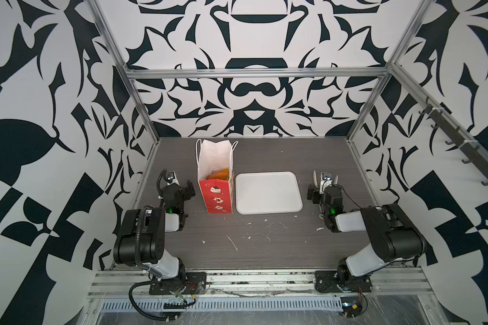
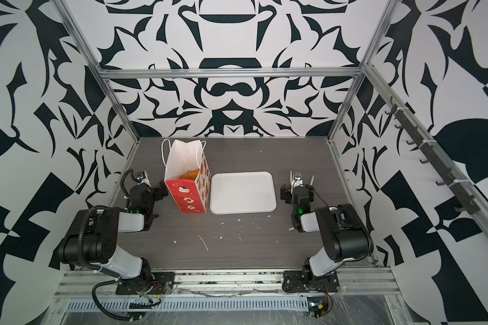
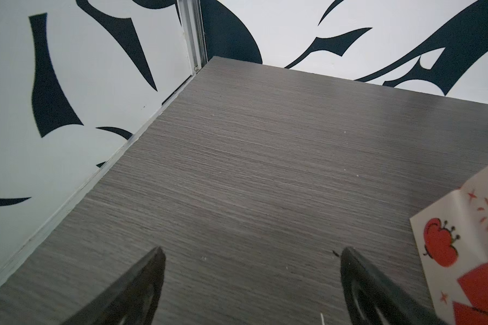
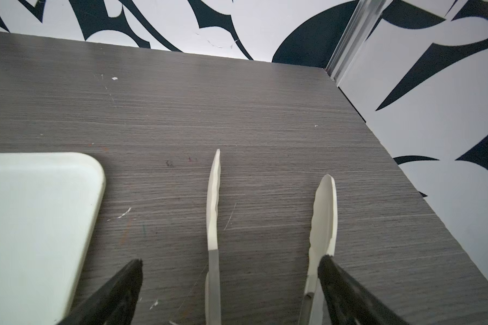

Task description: Take the fake bread out of the paper bag

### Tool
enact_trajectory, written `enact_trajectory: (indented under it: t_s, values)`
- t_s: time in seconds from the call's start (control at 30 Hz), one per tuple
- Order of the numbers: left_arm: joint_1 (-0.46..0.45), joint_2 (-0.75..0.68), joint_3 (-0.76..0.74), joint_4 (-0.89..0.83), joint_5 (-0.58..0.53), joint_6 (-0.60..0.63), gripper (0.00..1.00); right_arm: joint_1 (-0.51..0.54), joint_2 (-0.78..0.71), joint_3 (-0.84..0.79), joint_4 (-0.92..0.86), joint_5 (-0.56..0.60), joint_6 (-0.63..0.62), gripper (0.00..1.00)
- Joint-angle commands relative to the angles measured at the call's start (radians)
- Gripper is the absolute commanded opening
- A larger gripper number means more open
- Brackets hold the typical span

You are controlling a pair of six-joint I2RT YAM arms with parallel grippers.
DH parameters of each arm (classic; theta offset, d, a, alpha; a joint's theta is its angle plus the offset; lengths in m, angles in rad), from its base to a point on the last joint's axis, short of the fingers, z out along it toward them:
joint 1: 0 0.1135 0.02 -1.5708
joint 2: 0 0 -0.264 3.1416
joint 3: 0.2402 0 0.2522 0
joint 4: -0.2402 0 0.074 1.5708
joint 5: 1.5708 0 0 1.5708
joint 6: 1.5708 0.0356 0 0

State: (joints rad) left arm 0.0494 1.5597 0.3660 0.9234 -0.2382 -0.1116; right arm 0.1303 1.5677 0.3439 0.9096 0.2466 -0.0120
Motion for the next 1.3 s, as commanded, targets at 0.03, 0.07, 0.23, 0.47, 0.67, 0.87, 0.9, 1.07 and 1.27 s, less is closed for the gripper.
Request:
enact_trajectory:
  t_s: [0.03,0.07,0.23,0.47,0.67,0.87,0.9,1.07,1.27]
  values:
    - [-0.002,0.003,-0.005,0.03,0.012,-0.002,0.99,-0.004,-0.012,0.003,0.028,0.0,-0.008,1.0]
    - [-0.002,0.003,-0.005,0.032,0.011,-0.002,0.99,-0.004,-0.012,0.001,0.027,0.002,-0.008,1.0]
    - [-0.002,0.003,-0.003,0.03,0.012,-0.002,0.99,-0.004,-0.011,0.003,0.028,0.002,-0.008,1.0]
    - [-0.003,0.003,-0.003,0.029,0.011,-0.001,0.99,-0.004,-0.011,0.003,0.028,0.002,-0.008,1.0]
    - [-0.002,0.003,-0.002,0.028,0.008,-0.001,0.99,-0.004,-0.011,0.003,0.028,0.002,-0.008,1.0]
    - [-0.002,0.004,-0.001,0.026,0.009,-0.001,0.99,-0.004,-0.011,0.003,0.028,0.0,-0.007,1.0]
    - [-0.003,0.004,-0.001,0.026,0.011,-0.001,0.99,-0.004,-0.011,0.003,0.028,0.0,-0.008,1.0]
    - [-0.003,0.004,0.002,0.023,0.017,0.003,0.99,-0.004,-0.011,0.003,0.027,0.001,-0.007,1.0]
    - [-0.002,-0.04,0.0,-0.007,-0.007,0.0,0.99,-0.003,-0.047,0.017,-0.021,0.054,0.012,1.0]
